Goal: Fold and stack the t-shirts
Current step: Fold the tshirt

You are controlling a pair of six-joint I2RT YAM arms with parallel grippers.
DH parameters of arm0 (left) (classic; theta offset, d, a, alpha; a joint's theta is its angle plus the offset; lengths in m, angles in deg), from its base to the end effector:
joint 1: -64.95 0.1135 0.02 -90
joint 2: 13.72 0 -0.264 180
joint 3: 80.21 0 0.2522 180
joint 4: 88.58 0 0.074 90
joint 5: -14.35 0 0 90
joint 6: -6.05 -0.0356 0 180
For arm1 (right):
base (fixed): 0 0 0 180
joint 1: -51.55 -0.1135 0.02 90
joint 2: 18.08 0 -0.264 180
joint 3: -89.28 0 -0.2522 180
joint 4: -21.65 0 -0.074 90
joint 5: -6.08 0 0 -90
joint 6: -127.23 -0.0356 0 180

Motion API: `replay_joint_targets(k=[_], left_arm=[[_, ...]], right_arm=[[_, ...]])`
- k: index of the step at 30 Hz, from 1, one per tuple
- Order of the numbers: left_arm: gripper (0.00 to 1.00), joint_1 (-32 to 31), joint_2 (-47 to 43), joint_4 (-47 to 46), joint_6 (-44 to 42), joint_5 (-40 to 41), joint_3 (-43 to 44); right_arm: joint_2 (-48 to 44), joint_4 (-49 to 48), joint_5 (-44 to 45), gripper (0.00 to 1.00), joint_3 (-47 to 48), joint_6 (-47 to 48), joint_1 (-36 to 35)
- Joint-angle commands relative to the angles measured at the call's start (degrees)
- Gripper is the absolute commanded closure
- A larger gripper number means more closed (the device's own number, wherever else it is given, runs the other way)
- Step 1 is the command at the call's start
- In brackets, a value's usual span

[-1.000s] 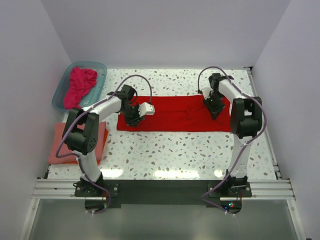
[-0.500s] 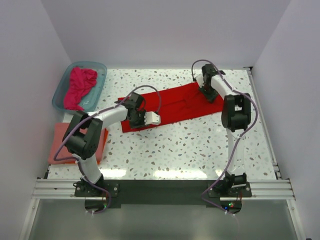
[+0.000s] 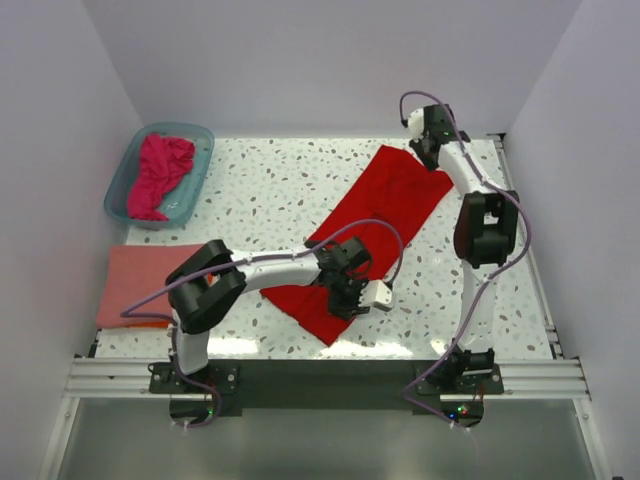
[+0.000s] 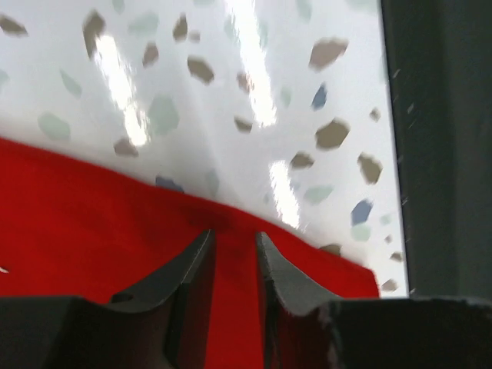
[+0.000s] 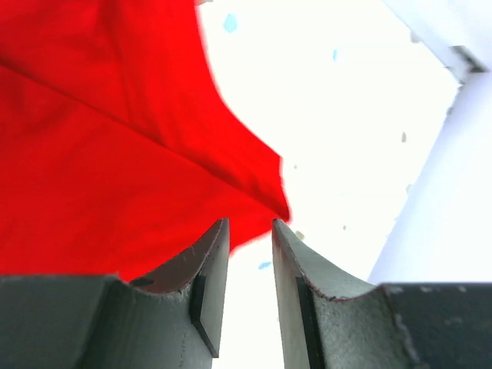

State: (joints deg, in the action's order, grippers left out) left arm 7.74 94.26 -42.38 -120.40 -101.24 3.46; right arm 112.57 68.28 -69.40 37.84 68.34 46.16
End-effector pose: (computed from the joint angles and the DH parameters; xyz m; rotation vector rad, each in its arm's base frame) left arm 0.1857 -0.3166 0.1608 2.1195 1.8384 -0.7130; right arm 0.5141 0.0395 0.2231 -0.6546 2.3601 -0.5089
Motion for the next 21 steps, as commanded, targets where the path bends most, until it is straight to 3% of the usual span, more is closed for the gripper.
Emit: replay_joint_targets(k=[1,6,11,21], left_arm=[[0.68,0.1,-1.0,-0.6,12.5,-8.4,7.2],[0.64,10.7,-6.0,-3.8,15.7,-8.8,9.9],[0.65,20.8,-2.0,2.3,5.3,-2.4,14.5],[0.68,25.2,6.0,0.3,-1.3,1.9,12.9]], right_arm=[[-9.6,2.5,-4.1,0.67,0.5,-0.4,1.1],[-13.8,12.7,-12.1,0.67,-3.9,-5.4,1.0],[-15.5,19.0,-20.3,0.7,-7.7,-11.3,1.0],[-16.9,22.1,-21.2,0.75,-12.4,-16.3,0.9]])
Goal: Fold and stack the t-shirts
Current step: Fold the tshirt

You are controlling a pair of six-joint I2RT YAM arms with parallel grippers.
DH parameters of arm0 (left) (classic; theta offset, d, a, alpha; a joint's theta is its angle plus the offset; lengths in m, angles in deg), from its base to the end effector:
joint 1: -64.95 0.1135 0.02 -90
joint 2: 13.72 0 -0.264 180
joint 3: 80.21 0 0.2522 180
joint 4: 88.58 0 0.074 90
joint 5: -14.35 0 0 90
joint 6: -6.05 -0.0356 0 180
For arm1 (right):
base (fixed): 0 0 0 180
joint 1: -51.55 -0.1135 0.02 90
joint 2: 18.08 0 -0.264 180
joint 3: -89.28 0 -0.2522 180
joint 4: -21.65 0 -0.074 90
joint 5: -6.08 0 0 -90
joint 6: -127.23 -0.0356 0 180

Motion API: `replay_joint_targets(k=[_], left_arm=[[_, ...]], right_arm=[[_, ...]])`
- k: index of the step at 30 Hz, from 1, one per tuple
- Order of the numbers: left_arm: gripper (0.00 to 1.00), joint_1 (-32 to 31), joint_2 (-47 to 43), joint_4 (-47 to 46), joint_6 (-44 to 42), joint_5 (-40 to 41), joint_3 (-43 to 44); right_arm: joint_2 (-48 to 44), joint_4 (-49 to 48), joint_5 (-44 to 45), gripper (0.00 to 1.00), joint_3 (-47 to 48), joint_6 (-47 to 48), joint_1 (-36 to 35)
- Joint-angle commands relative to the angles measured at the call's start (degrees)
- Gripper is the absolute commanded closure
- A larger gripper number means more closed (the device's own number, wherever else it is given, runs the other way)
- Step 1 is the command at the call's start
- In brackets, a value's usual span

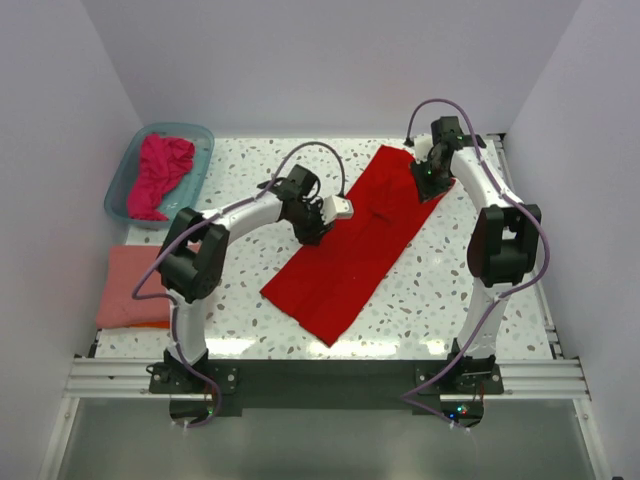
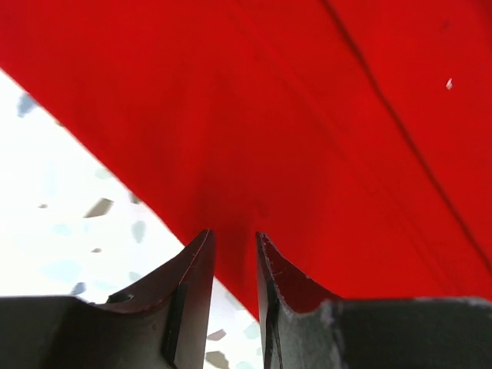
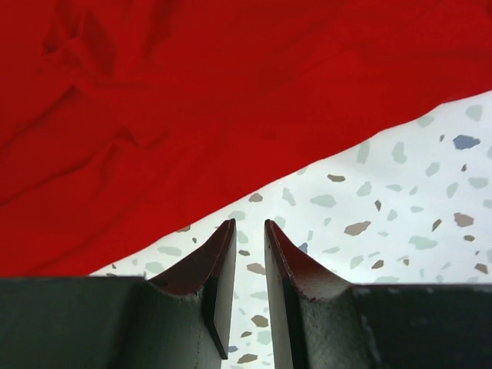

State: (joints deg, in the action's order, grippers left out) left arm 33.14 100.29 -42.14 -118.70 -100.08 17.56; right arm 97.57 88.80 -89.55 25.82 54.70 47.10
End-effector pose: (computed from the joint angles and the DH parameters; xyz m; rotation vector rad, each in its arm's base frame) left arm 0.3478 -0.2331 0.1896 1.5438 2.1023 -0.5474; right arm 0.4289 0.0369 0.2552 -0.5444 2.6634 0.0680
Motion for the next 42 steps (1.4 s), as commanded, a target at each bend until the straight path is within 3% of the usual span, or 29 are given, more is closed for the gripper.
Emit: replay_joint_targets(k=[1,7,12,16,19,20,23,27,35,42], left_arm=[[0.68,-0.2,0.3,-0.4,-3.2,0.8,-2.3],[0.71,-0.1,-0.5,-2.7,-3.8,5.3,-9.8],[0.75,-0.4,-7.9,-1.5,-0.9,3.5,-20.9],[0.76,-7.6,-14.9,0.8,5.1,2.3,-26.9],[0.73,-12.1,-19.3,1.0,11.1,-1.8,-28.4],[0.72,-12.1,-19.9,1.1,12.7,-5.9,-27.9],[0.69,-11.5,-24.3,-2.0,16.5,-8.4,-24.5],[0.61,-8.4,-26.1,-9.7,20.1,-5.5,-21.2],[0.61,5.3,-17.2,-14.7,28.5,-4.7,-10.4],[0.64,14.0,-12.5,-20.2,38.9,-1.9,-8.7]], right_arm=[[-2.1,1.7,-0.9,0.75,-0.7,-2.6,0.0],[-2.1,4.3,0.3,0.75,0.2,-3.1,0.0],[-0.5,4.7,0.5,0.74,2.3,-4.0,0.0],[2.4,5.4,-0.3,0.76,4.3,-5.0,0.0],[4.4,4.8,-1.2,0.77,5.1,-4.6,-0.1],[5.1,4.8,-1.7,0.78,5.4,-4.5,-0.1],[7.2,4.5,-1.5,0.8,6.0,-3.4,-1.2],[10.5,2.3,-0.6,0.84,7.0,-2.5,-3.0],[18.9,-1.2,5.2,0.91,11.6,0.1,-7.1],[28.2,-5.6,13.3,1.0,24.5,1.4,-10.0]])
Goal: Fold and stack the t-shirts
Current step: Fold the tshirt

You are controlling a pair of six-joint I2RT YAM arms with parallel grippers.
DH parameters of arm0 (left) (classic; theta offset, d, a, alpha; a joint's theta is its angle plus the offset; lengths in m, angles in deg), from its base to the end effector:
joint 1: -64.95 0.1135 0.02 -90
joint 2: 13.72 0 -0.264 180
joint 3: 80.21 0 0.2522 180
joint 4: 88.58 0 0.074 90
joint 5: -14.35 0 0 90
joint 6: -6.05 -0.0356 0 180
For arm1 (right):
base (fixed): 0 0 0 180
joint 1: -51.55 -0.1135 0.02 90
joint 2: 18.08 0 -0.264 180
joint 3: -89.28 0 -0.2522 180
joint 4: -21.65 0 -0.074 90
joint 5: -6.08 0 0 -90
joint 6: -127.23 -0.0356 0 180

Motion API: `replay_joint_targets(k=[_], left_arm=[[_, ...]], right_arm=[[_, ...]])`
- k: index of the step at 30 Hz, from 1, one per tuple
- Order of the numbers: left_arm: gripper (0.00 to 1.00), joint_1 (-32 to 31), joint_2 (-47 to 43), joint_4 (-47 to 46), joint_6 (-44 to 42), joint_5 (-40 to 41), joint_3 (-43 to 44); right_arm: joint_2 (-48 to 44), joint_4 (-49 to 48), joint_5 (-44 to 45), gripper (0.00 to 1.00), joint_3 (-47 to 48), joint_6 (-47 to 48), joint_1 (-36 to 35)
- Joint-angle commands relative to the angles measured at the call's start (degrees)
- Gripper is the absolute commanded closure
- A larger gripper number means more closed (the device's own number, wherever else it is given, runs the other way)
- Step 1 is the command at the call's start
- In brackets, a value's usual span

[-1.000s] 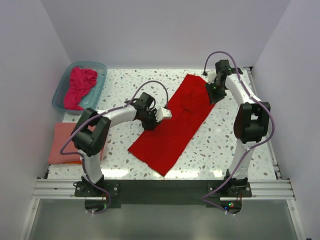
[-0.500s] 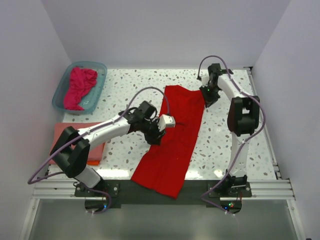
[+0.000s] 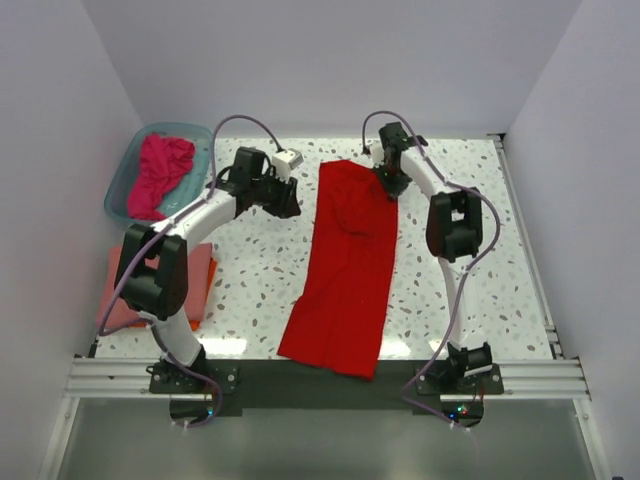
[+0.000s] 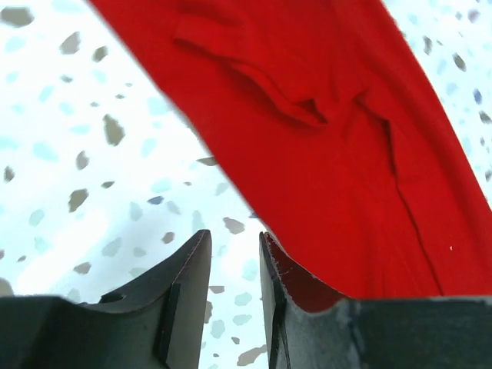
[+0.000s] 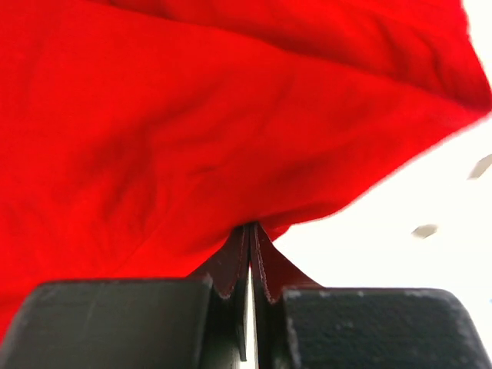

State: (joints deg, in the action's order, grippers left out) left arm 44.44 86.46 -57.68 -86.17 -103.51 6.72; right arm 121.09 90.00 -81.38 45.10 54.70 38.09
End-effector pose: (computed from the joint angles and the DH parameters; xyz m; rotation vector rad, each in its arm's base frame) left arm 0.3574 -0.1515 0.2421 0.6985 2.2352 -0.7269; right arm 0.4924 0.1162 0.1673 -0.7430 2.7234 -0.0785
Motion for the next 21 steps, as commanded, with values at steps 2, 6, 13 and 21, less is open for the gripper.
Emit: replay_joint_targets(k=[2,6,13,21], left_arm=[[0.65,3.4,3.1,-6.0,6.2,3.1,3.2],[0.65,3.6,7.1,-7.6,5.4,4.6,6.6],[0.66,3.2,20.1,-6.8,5.1,-1.8,20.7],[0.69,2.1,29.4,-9.2,9.5,-1.9,26.5]], right_arm=[[8.4,-8.1,7.2,1.0,10.5,2.5,-1.9],[12.3,-17.5,10.1,1.0,15.2,6.1,-4.6],[10.2,-27.4,13.5,0.96,17.0,6.9,-5.2],[-4.8,-23.0,6.4,0.84,6.0,5.6,-5.1]])
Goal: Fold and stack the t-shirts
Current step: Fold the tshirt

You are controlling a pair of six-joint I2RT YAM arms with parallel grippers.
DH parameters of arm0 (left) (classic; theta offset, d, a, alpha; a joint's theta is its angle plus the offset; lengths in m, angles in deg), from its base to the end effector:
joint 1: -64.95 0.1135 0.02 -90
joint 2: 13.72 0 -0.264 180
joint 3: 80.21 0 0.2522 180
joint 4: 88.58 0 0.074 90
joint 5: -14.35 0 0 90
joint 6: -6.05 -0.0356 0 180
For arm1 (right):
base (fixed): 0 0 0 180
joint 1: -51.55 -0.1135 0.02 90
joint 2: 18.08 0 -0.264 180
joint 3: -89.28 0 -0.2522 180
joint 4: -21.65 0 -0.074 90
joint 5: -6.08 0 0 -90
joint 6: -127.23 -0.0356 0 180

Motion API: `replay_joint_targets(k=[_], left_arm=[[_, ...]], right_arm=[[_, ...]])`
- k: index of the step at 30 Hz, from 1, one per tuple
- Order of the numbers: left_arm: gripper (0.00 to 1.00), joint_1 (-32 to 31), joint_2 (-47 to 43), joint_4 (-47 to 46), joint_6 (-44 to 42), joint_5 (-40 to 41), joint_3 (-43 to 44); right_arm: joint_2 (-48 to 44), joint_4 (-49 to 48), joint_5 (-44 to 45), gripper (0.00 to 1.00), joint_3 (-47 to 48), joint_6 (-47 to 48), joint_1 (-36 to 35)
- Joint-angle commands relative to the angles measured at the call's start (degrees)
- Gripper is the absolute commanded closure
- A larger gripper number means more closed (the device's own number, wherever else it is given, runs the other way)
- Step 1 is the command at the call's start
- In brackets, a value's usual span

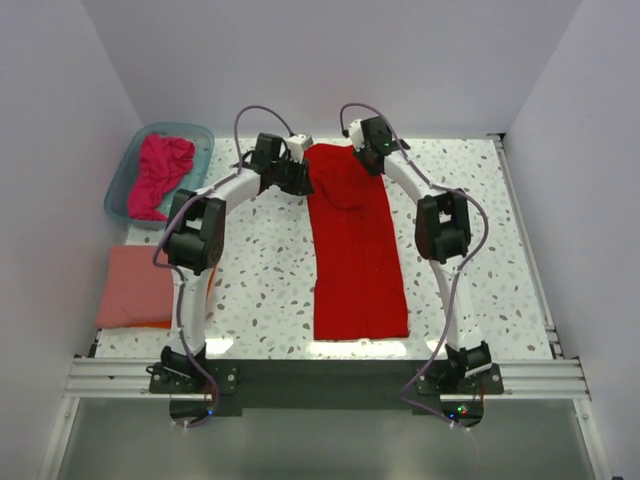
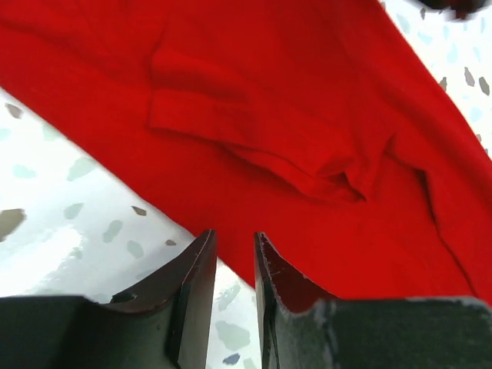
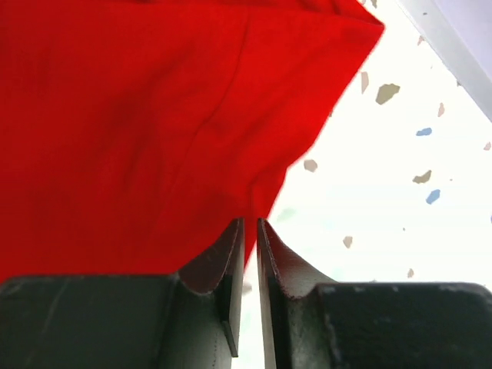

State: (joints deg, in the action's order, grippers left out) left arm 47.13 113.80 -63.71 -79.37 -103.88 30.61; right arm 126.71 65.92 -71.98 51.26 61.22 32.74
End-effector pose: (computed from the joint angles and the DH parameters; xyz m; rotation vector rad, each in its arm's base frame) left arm 0.4720 -0.1694 0.1805 0.5222 2.2491 -0.7664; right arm 0.5341 0.1741 0.1737 -0.7797 2.2584 -0.2918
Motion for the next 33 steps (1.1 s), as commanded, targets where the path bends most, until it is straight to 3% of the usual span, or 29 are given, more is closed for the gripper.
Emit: replay_joint_targets(k=[1,9,13,18,21,24,30,32,33], left_arm=[[0.7,-0.7,3.2,-3.4,3.1,-2.2,3.2],[0.75,-1.5,7.3,-0.4,3.2,1.3,5.2],[0.77,0.0,13.3,6.0,0.7,8.3,14.2],[0.76,1.3,19.2,8.0,-1.9,9.2,23.5],[0.69,1.5,18.9,6.0,-2.3,5.5,23.0],[0.59,1.5,13.0,-2.2,-1.7,0.9,14.3],[0.41,1.5,-9.4,-13.5,-6.5,-3.8,1.1],[0.35,1.5,-15.2,-14.4,-12.3,-4.9,-2.1],[0.31,1.5,-20.9,-14.6,-14.4,-5.4,-6.0]], right_arm=[[-11.4,3.1,-4.7,0.83,-0.3,-1.0,0.3],[-19.9,17.3,-14.5,0.82,-10.9,-0.4,2.4],[-21.4,26.8,-25.0,0.82,-14.3,1.2,3.8],[-23.9,28.3,-29.1,0.8,-20.6,4.0,3.9],[-24.2,28.6,-29.2,0.8,-21.2,4.4,3.9],[-25.2,28.8,-30.0,0.8,-19.5,4.9,3.9],[-34.4,26.2,-34.1,0.74,-19.0,8.8,3.9],[-38.8,21.2,-34.7,0.66,-22.4,10.4,3.9],[-40.8,19.3,-34.8,0.5,-24.0,10.8,3.9]])
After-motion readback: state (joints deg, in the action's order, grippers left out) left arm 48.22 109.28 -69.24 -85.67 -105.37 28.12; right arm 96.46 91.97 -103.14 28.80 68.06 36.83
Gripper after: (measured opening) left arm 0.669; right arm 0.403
